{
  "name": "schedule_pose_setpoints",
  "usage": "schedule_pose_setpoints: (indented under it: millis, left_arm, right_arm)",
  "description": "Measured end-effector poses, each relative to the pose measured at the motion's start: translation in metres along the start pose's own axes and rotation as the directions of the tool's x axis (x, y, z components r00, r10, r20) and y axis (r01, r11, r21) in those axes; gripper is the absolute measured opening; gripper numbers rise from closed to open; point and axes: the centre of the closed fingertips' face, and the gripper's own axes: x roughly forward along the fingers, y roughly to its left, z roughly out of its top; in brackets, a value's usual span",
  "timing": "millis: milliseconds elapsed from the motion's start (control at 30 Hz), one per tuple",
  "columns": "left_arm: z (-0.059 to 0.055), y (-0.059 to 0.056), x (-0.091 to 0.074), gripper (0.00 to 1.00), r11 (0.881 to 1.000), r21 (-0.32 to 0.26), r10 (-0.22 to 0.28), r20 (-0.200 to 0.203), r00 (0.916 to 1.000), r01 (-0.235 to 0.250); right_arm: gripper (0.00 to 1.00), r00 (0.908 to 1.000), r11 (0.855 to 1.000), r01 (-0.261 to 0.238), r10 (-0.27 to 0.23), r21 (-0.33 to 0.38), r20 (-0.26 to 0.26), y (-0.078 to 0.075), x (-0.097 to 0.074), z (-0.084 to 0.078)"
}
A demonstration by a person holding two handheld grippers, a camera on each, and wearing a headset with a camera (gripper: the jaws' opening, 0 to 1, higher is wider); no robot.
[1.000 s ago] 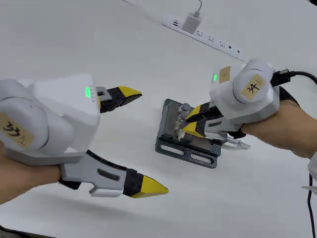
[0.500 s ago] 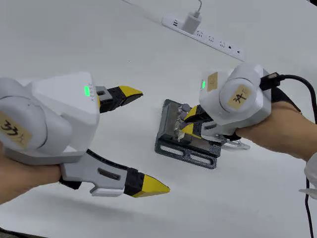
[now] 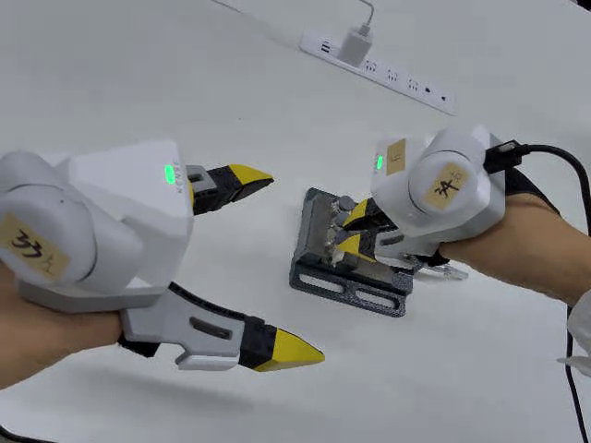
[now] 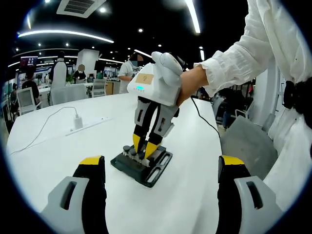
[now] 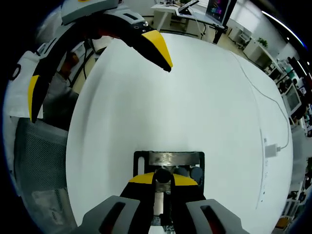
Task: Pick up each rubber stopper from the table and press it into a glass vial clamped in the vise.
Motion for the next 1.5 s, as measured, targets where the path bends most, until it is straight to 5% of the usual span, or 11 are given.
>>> schedule_pose_setpoints:
  millis: [400, 633, 1500]
  left_arm:
    - [0.000, -0.001, 0.000, 0.95, 1.000, 0.002, -0.002, -0.002, 1.0000, 0.002]
    - [-0.001, -0.001, 0.000, 0.95, 1.000, -0.001, -0.003, -0.005, 1.0000, 0.003]
    - [-0.003, -0.001, 0.001, 0.92, 1.000, -0.015, -0.006, -0.004, 1.0000, 0.005]
  right_arm:
    - [0.13, 0.9988, 0.999, 0.003, -0.005, 0.045, 0.049, 0.001, -0.006, 0.006]
    - [0.04, 0.9946, 0.996, 0.004, -0.013, 0.088, 0.103, -0.004, -0.020, 0.009]
    - [0.00, 0.9952, 0.993, -0.054, 0.045, 0.107, 0.087, 0.001, -0.006, 0.003]
